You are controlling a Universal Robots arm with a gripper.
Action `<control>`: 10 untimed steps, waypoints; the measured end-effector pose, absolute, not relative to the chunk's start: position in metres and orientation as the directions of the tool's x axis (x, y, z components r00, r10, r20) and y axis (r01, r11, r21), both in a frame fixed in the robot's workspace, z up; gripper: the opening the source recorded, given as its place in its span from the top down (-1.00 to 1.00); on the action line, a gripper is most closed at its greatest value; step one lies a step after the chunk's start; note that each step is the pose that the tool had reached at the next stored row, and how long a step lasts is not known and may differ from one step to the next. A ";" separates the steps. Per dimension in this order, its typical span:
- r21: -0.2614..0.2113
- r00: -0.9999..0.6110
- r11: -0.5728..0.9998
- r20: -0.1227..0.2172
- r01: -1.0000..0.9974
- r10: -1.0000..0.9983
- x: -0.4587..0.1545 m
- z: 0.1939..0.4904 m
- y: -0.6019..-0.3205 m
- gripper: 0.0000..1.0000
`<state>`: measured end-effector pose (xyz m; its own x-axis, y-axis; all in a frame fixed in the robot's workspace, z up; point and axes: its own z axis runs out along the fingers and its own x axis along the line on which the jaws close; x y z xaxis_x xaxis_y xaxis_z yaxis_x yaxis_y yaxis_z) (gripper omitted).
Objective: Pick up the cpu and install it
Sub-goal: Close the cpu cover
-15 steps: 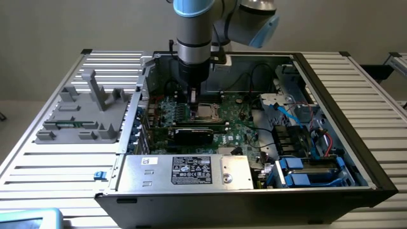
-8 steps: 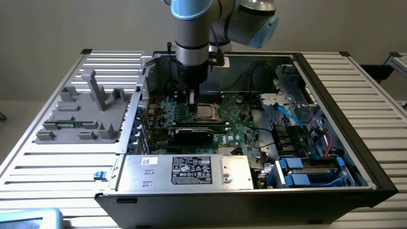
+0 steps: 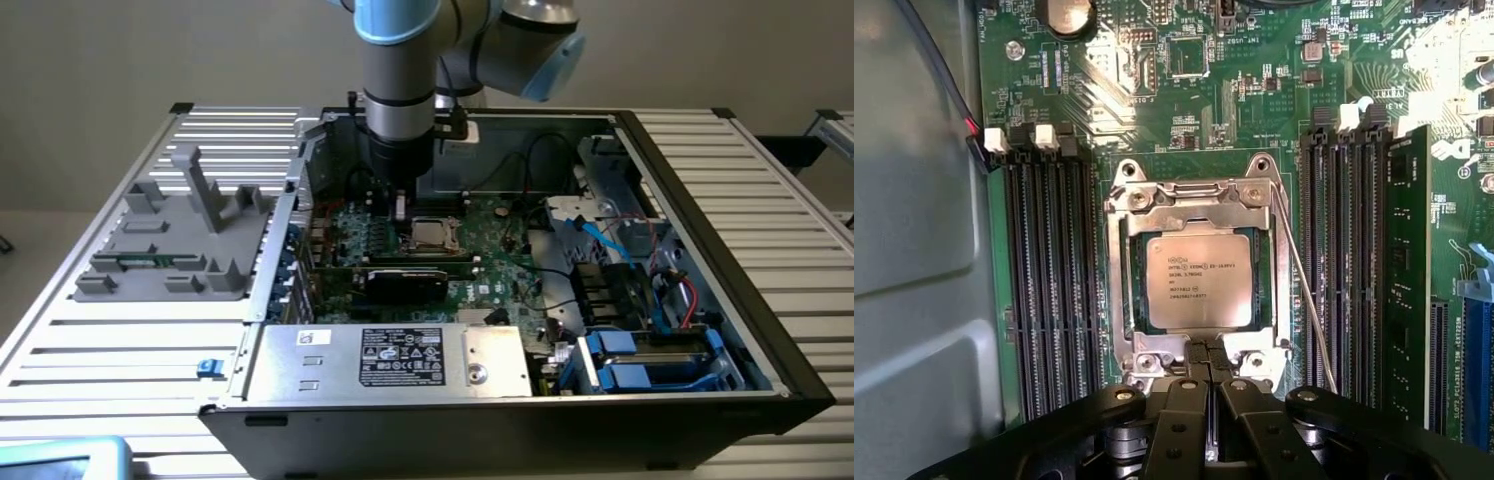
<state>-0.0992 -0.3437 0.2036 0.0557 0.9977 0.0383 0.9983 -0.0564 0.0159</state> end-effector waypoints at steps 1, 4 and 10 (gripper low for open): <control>0.016 0.056 -0.056 0.038 0.998 0.998 -0.099 0.204 -0.344 0.77; 0.018 0.056 -0.056 0.037 0.998 0.998 -0.101 0.203 -0.344 0.77; 0.023 0.055 -0.056 0.036 0.998 0.998 -0.106 0.203 -0.344 0.77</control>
<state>-0.1064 -0.3437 0.2032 0.0555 0.9978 0.0357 0.9982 -0.0563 0.0227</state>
